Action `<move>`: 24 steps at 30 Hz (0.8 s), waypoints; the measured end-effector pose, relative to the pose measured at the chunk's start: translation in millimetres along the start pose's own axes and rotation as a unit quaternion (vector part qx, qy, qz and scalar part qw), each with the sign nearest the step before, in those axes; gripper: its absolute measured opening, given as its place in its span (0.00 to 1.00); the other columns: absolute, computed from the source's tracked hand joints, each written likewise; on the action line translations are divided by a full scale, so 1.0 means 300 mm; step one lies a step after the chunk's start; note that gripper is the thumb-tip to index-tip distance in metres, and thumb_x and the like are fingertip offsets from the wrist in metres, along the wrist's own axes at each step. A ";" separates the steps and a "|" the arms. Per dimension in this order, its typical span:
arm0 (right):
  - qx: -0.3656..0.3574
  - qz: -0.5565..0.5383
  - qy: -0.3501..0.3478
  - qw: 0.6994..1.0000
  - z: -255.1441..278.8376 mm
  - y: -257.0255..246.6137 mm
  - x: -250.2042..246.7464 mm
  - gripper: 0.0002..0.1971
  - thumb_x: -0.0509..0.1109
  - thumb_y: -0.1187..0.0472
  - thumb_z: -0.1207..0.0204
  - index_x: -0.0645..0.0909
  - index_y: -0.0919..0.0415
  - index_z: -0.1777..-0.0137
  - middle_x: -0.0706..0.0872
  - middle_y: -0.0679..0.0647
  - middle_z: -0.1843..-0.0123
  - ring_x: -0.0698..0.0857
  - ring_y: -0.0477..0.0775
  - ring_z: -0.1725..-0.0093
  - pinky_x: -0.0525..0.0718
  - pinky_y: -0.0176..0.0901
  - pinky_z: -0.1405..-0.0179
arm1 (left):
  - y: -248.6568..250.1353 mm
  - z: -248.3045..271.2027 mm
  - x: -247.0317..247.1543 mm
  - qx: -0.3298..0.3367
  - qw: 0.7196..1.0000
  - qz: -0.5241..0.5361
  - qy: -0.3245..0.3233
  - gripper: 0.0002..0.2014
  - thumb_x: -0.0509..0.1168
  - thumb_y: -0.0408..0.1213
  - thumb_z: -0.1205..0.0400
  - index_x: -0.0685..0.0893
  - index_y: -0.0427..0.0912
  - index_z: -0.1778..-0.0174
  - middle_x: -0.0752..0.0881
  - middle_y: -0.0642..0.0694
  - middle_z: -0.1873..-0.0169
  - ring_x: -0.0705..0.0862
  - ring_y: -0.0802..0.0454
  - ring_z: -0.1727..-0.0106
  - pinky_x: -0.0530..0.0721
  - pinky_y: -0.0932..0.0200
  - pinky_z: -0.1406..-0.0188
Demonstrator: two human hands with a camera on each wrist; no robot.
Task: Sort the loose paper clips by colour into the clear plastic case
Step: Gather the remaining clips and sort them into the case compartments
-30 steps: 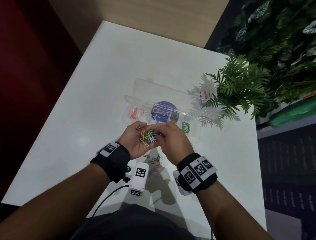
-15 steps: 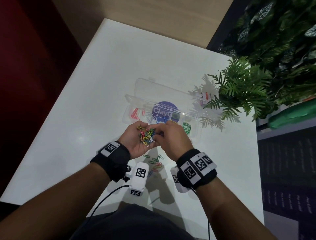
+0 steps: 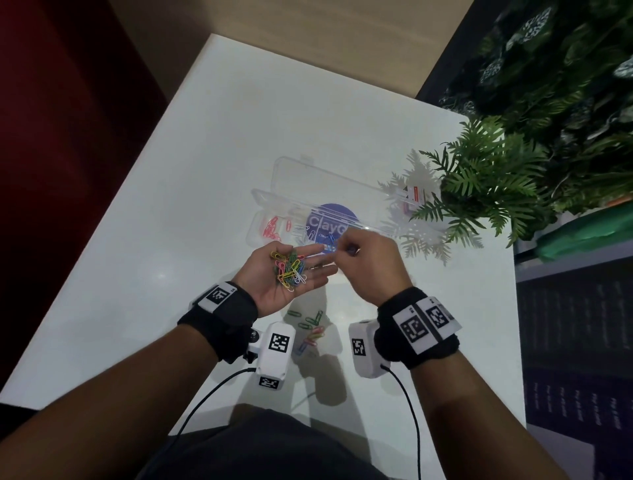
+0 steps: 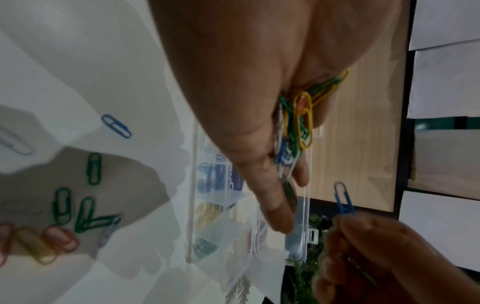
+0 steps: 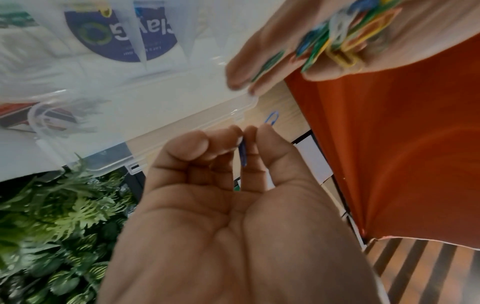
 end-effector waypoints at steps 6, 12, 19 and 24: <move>0.058 0.067 0.001 0.996 -0.136 0.010 0.002 0.07 0.63 0.66 0.26 0.83 0.63 0.59 0.86 0.57 0.61 0.82 0.57 0.60 0.81 0.43 0.62 | 0.036 0.018 -0.033 0.008 1.000 0.001 0.016 0.22 0.49 0.38 0.18 0.81 0.28 0.39 0.83 0.28 0.37 0.86 0.31 0.43 0.83 0.40 0.42; 0.077 0.172 -0.096 0.977 -0.226 0.004 0.102 0.10 0.59 0.67 0.23 0.82 0.59 0.54 0.85 0.58 0.49 0.83 0.60 0.53 0.76 0.42 0.60 | 0.058 0.022 -0.046 0.009 1.000 0.013 0.023 0.22 0.53 0.38 0.21 0.80 0.27 0.38 0.83 0.27 0.38 0.86 0.30 0.43 0.82 0.39 0.42; 0.042 0.193 -0.100 0.975 -0.215 0.000 0.091 0.14 0.58 0.68 0.22 0.85 0.60 0.47 0.87 0.59 0.48 0.84 0.60 0.49 0.80 0.43 0.55 | 0.061 0.006 -0.031 0.001 0.999 -0.005 0.040 0.22 0.51 0.41 0.15 0.81 0.27 0.39 0.84 0.27 0.39 0.86 0.31 0.43 0.82 0.40 0.42; -0.037 0.095 -0.044 0.994 -0.148 -0.042 0.051 0.07 0.65 0.63 0.25 0.85 0.57 0.55 0.88 0.52 0.54 0.83 0.53 0.57 0.80 0.42 0.58 | 0.035 -0.001 -0.011 -0.005 0.998 -0.021 0.054 0.24 0.49 0.44 0.14 0.80 0.28 0.38 0.85 0.28 0.41 0.86 0.32 0.43 0.81 0.40 0.39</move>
Point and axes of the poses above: each hand's wrist, its own z-axis away from the middle knuckle, its own x-axis out of the palm, y = z × x, the point moved 2 cm from there along -z, towards the middle knuckle
